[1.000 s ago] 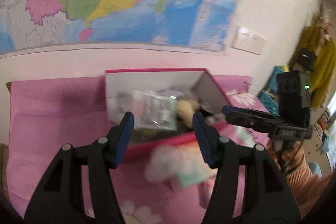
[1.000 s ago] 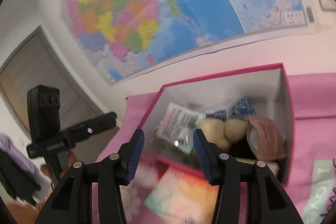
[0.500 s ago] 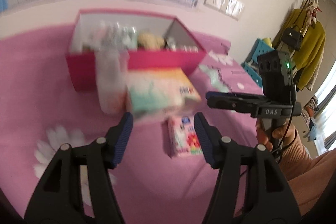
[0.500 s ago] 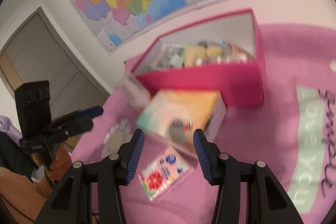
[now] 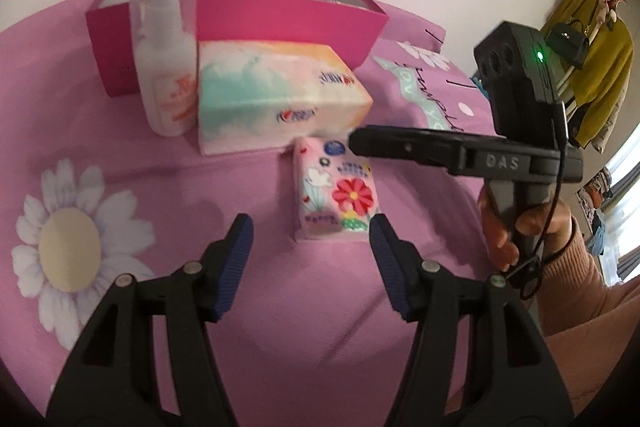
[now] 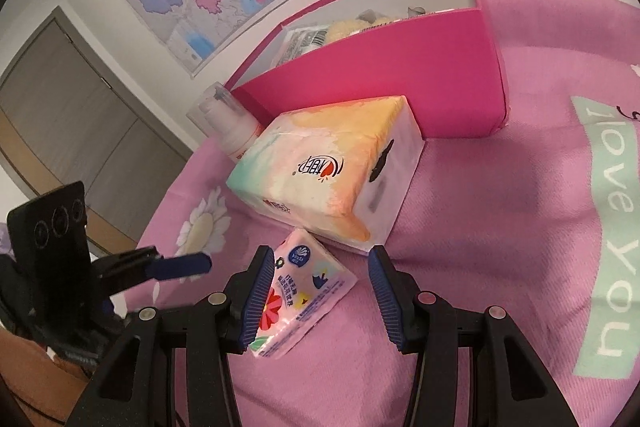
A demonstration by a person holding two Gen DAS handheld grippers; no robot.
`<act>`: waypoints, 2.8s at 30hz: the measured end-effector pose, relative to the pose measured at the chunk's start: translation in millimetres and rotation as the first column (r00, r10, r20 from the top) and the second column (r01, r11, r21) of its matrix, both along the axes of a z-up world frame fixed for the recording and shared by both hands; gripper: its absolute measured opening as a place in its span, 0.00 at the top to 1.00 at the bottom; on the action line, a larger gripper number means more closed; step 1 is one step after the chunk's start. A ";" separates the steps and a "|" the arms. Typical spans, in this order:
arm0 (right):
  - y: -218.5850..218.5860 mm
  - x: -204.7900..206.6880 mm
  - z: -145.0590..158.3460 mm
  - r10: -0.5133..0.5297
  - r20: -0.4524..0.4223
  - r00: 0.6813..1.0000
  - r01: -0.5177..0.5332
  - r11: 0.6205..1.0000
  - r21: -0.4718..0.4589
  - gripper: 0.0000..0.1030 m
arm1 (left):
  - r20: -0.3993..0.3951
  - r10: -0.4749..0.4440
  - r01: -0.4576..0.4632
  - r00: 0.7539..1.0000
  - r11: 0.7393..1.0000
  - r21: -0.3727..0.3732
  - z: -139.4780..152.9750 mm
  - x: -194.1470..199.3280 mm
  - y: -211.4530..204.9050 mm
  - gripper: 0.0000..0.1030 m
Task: Organize soft objects
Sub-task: 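Move the right gripper to the pink floral tissue pack on the table, then grasp the pink floral tissue pack with the right gripper and lift it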
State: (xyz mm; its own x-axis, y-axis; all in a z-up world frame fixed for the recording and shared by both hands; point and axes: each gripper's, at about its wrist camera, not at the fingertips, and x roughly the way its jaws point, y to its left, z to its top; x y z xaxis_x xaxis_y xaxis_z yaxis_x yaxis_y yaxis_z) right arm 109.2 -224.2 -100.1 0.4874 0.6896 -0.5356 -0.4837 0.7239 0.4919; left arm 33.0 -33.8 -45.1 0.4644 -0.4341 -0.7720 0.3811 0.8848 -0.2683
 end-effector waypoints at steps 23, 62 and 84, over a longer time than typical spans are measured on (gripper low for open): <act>16.5 -21.9 -13.5 0.064 -0.020 0.998 -0.065 0.997 -0.040 0.51 | -0.111 -0.003 -0.002 0.994 0.999 -0.043 -20.2 0.2 15.5 0.53; 13.7 -48.4 -14.8 0.061 -0.026 0.998 -0.061 0.998 0.002 0.70 | -0.086 -0.020 0.017 0.996 0.999 -0.041 -11.3 0.7 -3.3 0.65; 8.2 -64.4 12.5 0.024 0.054 0.998 -0.025 1.000 0.005 0.70 | 0.012 -0.043 0.043 0.999 0.999 -0.004 16.0 -0.3 -13.2 0.65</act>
State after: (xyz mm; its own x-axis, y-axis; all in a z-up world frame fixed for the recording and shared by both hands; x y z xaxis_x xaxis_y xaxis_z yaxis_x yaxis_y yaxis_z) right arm 44.8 -216.1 -87.6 0.4981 0.7048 -0.5051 -0.5271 0.7087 0.4689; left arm 32.6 -47.0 -29.1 0.4546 -0.4566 -0.7647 0.4216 0.8666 -0.2668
